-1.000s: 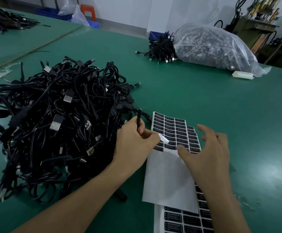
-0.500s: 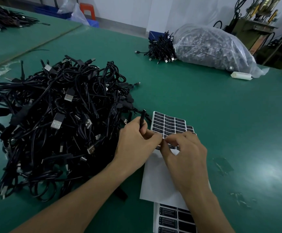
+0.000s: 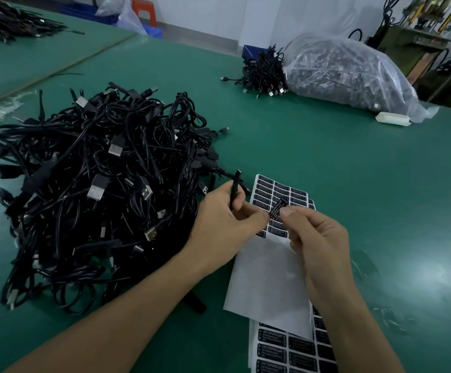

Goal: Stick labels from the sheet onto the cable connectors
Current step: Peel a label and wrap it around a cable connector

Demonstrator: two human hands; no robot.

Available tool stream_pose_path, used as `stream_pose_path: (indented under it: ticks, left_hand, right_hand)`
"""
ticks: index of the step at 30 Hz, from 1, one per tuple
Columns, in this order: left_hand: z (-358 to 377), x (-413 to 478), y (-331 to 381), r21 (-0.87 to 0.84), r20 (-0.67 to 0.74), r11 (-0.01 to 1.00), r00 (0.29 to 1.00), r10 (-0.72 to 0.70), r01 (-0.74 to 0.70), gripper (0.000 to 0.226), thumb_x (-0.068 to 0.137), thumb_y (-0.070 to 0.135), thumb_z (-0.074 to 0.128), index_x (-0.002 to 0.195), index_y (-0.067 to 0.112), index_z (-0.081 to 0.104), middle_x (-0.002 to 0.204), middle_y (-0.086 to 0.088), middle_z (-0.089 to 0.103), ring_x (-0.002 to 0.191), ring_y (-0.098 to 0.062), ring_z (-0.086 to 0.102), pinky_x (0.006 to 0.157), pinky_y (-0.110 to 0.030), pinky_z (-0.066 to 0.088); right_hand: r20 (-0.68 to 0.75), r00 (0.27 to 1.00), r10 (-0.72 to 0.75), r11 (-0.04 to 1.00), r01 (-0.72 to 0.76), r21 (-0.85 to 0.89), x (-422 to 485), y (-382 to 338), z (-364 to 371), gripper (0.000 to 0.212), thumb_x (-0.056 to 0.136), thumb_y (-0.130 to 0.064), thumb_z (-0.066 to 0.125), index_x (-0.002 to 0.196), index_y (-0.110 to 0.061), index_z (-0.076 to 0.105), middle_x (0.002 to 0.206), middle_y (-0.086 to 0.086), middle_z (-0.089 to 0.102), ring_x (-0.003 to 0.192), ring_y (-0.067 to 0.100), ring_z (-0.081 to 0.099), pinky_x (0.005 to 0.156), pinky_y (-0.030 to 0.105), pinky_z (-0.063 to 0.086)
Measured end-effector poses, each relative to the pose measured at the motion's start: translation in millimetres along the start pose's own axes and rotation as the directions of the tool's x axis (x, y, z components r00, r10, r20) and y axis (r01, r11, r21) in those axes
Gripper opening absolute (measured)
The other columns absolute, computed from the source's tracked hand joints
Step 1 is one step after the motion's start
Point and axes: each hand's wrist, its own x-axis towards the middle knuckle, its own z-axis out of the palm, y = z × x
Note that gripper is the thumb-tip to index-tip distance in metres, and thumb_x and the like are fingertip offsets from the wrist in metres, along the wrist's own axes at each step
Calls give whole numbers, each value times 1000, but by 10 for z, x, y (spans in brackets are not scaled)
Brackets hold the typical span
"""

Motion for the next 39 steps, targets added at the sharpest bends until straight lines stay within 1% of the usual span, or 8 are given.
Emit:
stream_pose_path:
  ticks: [6,9,13,20,23,26,31,39]
  left_hand:
    - [5,2,-10,-1,-2,1000,1000,8,-8,36,76,24,71,72,22,35,64,-6,63,62,-15,52,67,-42,52]
    - [10,-33,33,23,54,1000,999,4,-6,26,87,36,52,72,18,42,63,-5,59,62,-10,53,68,-38,48]
    - [17,-66,41,127,93,991,995,30,-42,31,92,33,33,77,8,44,67,-12,51,59,-9,40,57,-29,36]
    - [16,-81,8,315,201,926,969,147,-206,33,100,34,42,87,18,67,69,14,65,63,-6,60,59,-31,48]
    - [22,-80,2,325,211,921,966,152,-216,31,99,32,46,87,18,70,70,15,68,60,-9,60,56,-29,47]
    - [24,-83,2,288,178,938,973,147,-195,18,100,23,58,92,16,73,73,10,71,64,-11,65,58,-31,52]
    - [0,-90,7,253,69,949,981,179,-191,18,90,19,70,73,25,66,62,13,65,53,-2,55,52,-13,43]
    - [-2,-89,-16,344,127,911,973,195,-227,22,90,37,60,75,24,69,59,4,64,51,-18,57,49,-33,47]
  right_hand:
    - [-12,1000,3,1000,-3,6,-3,5,-2,20,87,-11,71,73,-23,80,54,-12,54,49,0,39,48,12,37]
    - [-51,999,-11,999,13,46,7,18,-11,19,89,-13,70,75,-22,78,56,-5,47,52,8,34,47,18,33]
    - [-60,995,-80,982,89,164,-3,2,-9,23,87,-20,71,105,-35,72,77,3,69,64,11,57,55,21,45]
    - [-14,985,-173,975,173,139,-32,-14,30,54,81,-15,76,125,-39,56,90,2,77,86,15,73,77,22,56]
    - [-32,986,-166,973,169,158,-18,-23,19,53,83,-3,76,123,-33,56,86,3,77,80,17,75,76,24,57]
    - [-41,992,-116,973,122,195,-11,-26,18,56,75,-14,79,124,-30,56,85,3,77,81,14,74,76,23,56]
    - [-27,997,-67,961,72,268,6,-34,-16,61,66,-23,80,122,-29,57,79,1,75,74,7,69,70,17,53]
    - [16,998,-62,954,55,295,20,-12,-45,63,64,-27,85,122,-33,60,83,1,73,81,12,68,75,20,53]
